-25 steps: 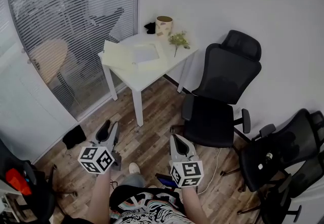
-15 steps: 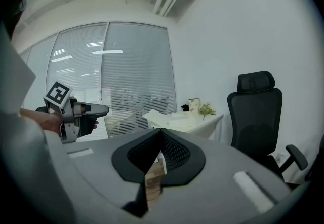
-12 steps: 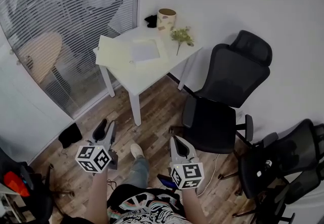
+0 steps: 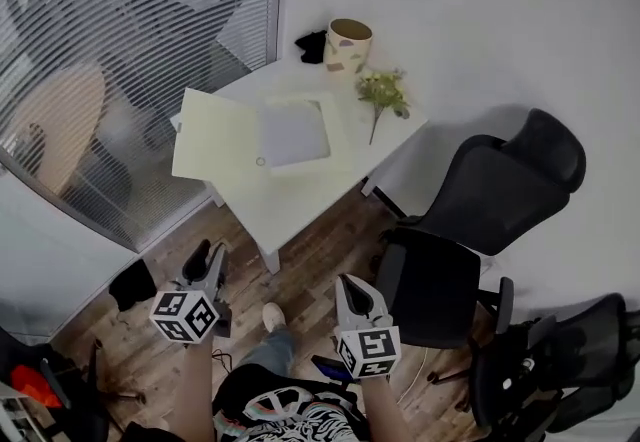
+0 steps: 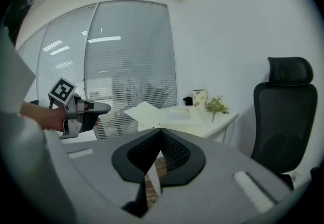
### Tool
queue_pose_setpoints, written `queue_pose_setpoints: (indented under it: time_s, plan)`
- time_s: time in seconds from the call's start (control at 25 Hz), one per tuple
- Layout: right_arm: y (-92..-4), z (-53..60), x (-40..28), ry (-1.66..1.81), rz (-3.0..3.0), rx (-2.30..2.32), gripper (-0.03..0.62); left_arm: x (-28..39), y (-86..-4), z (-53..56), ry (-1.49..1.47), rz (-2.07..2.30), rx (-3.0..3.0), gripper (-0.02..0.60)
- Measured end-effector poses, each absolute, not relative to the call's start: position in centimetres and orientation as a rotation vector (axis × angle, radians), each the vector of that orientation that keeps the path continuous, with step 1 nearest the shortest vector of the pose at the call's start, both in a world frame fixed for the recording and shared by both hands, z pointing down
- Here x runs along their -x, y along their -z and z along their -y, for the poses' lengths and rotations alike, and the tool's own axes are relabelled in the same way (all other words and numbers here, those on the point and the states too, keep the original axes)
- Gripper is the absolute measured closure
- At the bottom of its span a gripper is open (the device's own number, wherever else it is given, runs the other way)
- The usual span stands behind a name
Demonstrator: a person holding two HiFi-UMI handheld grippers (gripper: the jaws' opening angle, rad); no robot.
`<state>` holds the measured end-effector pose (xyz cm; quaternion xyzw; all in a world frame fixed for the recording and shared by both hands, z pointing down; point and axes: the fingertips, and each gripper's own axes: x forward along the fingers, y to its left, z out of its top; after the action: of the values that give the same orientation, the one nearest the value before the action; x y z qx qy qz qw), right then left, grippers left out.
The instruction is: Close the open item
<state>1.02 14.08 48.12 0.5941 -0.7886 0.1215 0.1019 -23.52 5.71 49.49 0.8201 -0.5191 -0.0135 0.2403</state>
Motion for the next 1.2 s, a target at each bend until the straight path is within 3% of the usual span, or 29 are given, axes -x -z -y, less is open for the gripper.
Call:
queue_pose_setpoints:
  time_s: [0.56,0.72,1.2]
  plan:
    - [-53.0,3.9,-2.3,-0.462,2.251,-1.664,0.595,24.6,-58.1,11.6,0.007,1.382,-1.987,0.377]
    - [-53.3,6.8,-2.9,-0.451,2.236,-1.664,0.595,26.8,-60.7,13.8,0.170,1.403,-1.782,0.376]
    - [-55.2,11.6,-7.8,-0.488,2.195,-1.624,0.595,29.2,-63.8,15.8,0.279,1.533,-1.580,0.331]
